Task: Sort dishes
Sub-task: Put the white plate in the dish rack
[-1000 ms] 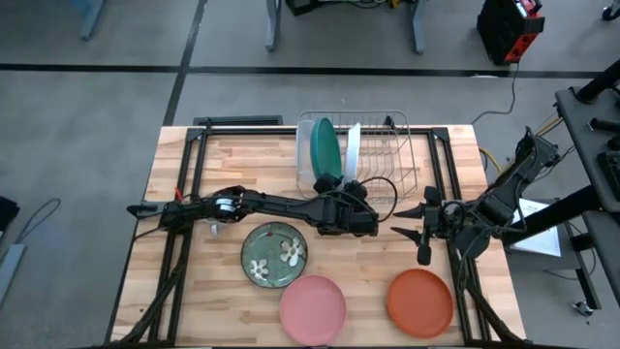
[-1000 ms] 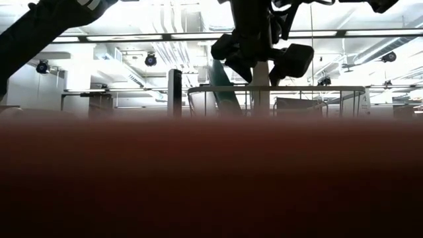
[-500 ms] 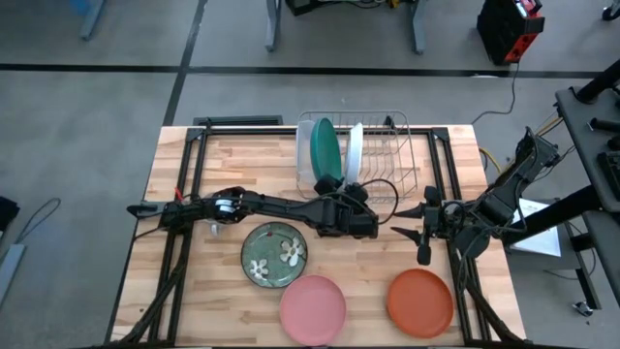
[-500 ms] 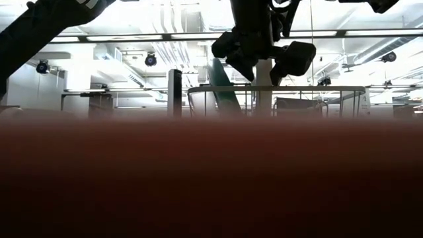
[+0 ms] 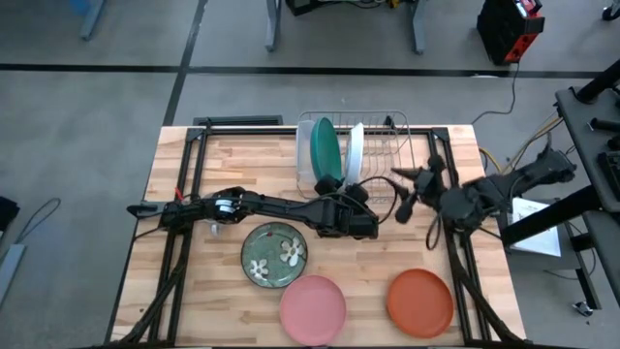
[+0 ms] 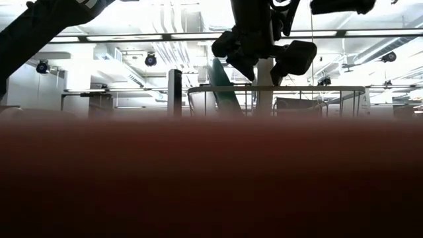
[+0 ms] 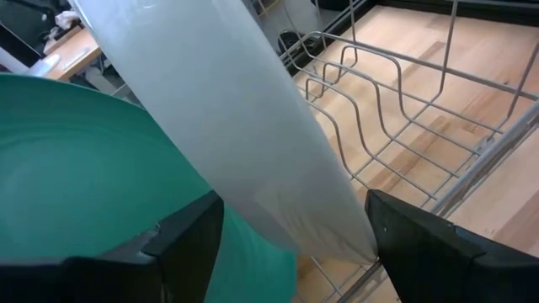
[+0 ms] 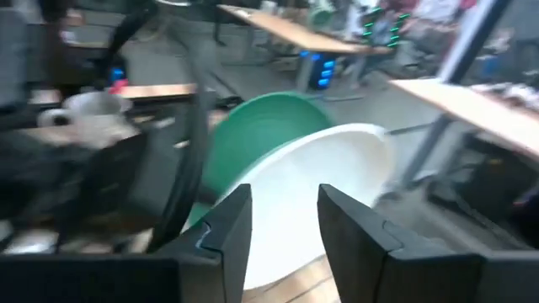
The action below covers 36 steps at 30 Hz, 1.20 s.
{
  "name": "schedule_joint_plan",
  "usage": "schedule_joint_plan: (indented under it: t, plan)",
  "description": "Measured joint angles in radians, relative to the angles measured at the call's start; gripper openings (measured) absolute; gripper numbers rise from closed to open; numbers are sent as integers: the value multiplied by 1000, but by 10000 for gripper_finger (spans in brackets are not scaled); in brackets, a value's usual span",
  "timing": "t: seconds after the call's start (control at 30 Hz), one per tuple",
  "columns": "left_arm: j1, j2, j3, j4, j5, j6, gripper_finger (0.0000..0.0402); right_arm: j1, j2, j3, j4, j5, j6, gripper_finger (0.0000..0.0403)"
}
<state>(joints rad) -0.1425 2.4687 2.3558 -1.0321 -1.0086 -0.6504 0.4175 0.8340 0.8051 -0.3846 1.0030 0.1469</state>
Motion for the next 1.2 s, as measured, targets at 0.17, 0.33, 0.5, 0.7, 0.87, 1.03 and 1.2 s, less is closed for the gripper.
schedule_joint_plan:
  t: [0.17,0.33,0.5,0.7,0.87,1.03,1.2]
  plan:
    - [0,0,0,0,-3,14,281,-146,-23,12,95,-15,-171,93]
    - [0,0,0,1,-3,13,281,-391,-7,7,293,-432,-280,56]
    - [0,0,0,3,-3,14,281,-609,55,4,368,-657,-292,18]
    - [0,0,0,5,-5,22,281,-762,154,3,448,-925,-293,2]
    - [-2,0,0,6,-22,25,281,-796,252,3,459,-990,-299,1]
    - [-2,0,0,5,-24,31,281,-797,291,6,476,-993,-302,1]
    - [-3,-2,0,4,-28,49,281,-797,273,7,436,-988,-306,1]
